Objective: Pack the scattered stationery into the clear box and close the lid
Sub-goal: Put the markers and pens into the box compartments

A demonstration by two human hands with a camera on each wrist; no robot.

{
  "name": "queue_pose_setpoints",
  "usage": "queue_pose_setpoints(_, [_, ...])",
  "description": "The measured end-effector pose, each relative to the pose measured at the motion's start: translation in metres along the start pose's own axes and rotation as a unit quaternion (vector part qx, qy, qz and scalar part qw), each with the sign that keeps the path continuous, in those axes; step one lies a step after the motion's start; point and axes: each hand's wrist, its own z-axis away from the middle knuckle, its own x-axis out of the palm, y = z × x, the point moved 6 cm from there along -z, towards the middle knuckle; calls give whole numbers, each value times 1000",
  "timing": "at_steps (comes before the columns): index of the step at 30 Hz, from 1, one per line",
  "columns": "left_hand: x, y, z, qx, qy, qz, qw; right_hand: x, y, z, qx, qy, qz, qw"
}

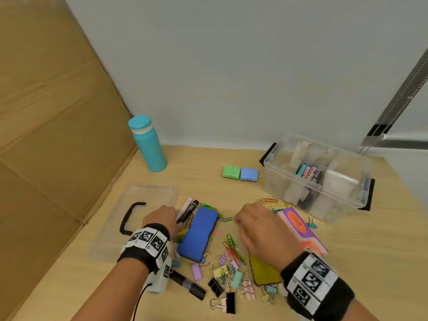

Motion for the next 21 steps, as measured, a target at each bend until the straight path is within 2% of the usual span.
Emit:
queue_pose_setpoints(2, [2, 1, -1, 5, -3, -6, 1000, 27, -32, -1, -77, -81, -21, 993])
queue_pose_setpoints(5, [5, 2, -1, 8, -1, -10, 1000, 62, -68, 2, -148, -190, -50, 969])
queue_pose_setpoints(9, [10, -1, -3, 18, -17, 34, 999, 92, -92, 11, -235, -284, 17, 929])
queue_pose_setpoints(15, [17, -4, -6, 52, -13, 63, 997, 101, -100, 12, -236, -323, 54, 915])
queue_pose_setpoints(21, [9, -4, -8, 64, 10, 122, 990, 104, -97, 13, -209, -318, 54, 923])
